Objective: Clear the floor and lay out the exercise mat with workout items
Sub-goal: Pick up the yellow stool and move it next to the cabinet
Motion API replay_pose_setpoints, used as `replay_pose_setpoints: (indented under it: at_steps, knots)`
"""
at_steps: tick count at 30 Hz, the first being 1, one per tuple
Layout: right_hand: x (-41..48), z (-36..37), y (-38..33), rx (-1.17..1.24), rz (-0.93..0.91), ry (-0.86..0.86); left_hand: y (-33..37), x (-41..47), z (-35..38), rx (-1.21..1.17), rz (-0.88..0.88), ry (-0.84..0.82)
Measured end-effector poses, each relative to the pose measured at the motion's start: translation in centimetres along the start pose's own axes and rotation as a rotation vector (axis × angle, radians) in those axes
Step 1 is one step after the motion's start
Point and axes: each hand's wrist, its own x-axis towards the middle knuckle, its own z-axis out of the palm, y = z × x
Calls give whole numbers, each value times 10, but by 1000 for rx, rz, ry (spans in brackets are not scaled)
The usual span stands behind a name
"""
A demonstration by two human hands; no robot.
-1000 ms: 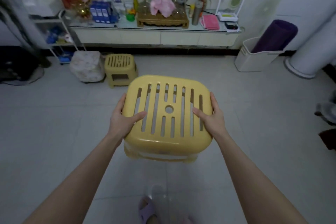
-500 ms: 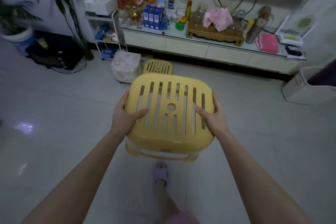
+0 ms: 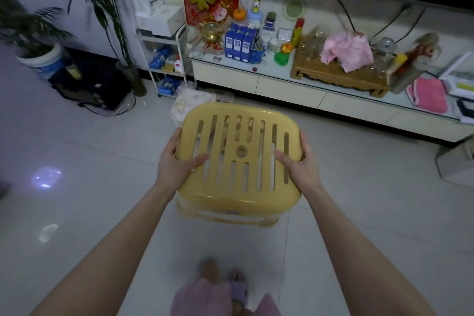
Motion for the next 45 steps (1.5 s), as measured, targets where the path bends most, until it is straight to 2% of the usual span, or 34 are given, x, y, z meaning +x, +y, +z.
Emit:
replay_pose_setpoints:
  at_steps: [11,19,34,45]
  knots:
    - [147,71,-23,15,63,74,25,189,3,29,-35,-90]
    - [229,104,-43,59,125,135,41,301,15,140,-55,-196]
    - [363,109,-20,-27,218,129,41,424,82,208,-133,-240]
    - [486,106,44,-107,295,64,1,509,155,216,-247,-221]
